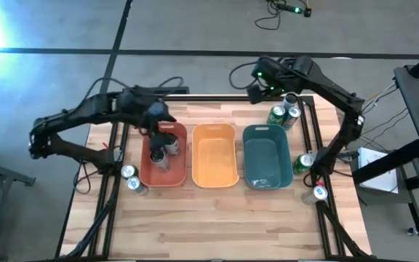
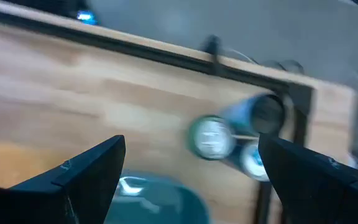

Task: Sort soda cans
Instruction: Put the white soda can into the orange bin

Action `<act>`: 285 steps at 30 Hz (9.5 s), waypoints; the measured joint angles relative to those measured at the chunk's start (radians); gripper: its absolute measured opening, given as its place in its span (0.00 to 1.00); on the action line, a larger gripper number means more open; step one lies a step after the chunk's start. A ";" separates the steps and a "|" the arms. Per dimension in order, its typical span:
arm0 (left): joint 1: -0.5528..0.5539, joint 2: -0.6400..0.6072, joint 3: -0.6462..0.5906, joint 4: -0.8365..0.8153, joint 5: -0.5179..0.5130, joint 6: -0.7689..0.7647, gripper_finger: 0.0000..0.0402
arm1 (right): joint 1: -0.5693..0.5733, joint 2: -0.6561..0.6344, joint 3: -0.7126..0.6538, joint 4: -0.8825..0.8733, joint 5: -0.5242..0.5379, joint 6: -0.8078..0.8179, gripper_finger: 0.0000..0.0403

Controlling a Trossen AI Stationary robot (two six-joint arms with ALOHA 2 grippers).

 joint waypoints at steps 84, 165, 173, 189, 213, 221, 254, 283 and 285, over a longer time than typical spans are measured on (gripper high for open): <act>0.005 -0.391 -0.290 0.366 0.258 -0.008 0.81 | -0.249 -0.083 -0.227 0.457 -0.208 -0.038 0.63; 0.015 0.064 -0.314 0.530 0.486 -0.114 0.65 | 0.546 0.396 0.421 0.554 -0.423 -0.313 0.63; 0.014 0.051 -0.314 0.531 0.493 -0.114 0.60 | 0.546 0.396 0.422 0.563 -0.418 -0.310 0.65; 0.014 -0.005 -0.243 0.545 0.476 -0.132 0.60 | 0.545 0.311 0.421 0.649 -0.335 -0.420 0.91; 0.013 0.120 0.130 0.576 0.363 -0.096 0.60 | 0.563 0.269 0.421 1.146 -0.257 -0.664 0.90; -0.003 0.115 0.135 0.603 0.363 -0.076 0.60 | 0.566 0.268 0.421 1.145 -0.259 -0.655 0.72; -0.002 0.095 0.135 0.497 0.366 -0.008 0.71 | 0.568 0.337 0.413 1.175 -0.260 -0.605 0.63; -0.006 -0.105 -0.086 0.633 0.224 -0.015 0.57 | 0.646 0.267 0.412 1.136 -0.109 -0.740 0.82; -0.006 -0.144 -0.162 0.771 0.219 -0.075 0.57 | 0.664 0.280 0.411 1.082 -0.066 -0.723 0.81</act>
